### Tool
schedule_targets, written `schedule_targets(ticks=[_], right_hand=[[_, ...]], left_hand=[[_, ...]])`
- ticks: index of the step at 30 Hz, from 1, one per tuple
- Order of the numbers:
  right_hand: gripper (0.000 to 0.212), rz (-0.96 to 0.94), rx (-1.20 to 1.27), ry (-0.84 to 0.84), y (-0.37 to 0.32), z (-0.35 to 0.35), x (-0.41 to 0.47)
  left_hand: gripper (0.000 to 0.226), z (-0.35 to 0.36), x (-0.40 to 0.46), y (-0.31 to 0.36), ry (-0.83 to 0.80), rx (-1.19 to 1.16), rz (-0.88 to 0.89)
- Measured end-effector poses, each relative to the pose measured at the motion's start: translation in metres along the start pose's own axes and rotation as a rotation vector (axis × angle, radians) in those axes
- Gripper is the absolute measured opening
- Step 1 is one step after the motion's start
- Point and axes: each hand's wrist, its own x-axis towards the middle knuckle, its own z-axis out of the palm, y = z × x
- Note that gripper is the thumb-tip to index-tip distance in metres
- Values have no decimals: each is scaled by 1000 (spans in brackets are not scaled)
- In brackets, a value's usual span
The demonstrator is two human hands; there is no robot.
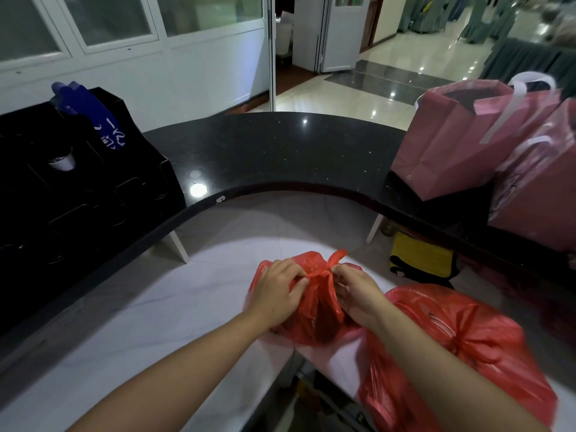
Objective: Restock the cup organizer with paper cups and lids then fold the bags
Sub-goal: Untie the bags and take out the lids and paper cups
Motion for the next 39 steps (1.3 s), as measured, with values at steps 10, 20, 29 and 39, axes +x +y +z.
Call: schedule_targets(ticks=[10, 20, 29, 39], right_hand=[[20, -45, -97, -112, -4, -7, 1], [14, -60, -140, -99, -1, 2, 2], [16, -282, -500, 17, 0, -6, -5], [18, -283, -488, 37, 6, -3, -8]], left_hand=[[10, 8, 3, 32, 53, 11, -17], [8, 10, 8, 38, 81, 224, -79], [6, 11, 7, 32, -34, 21, -113], [4, 13, 7, 42, -45, -30, -316]])
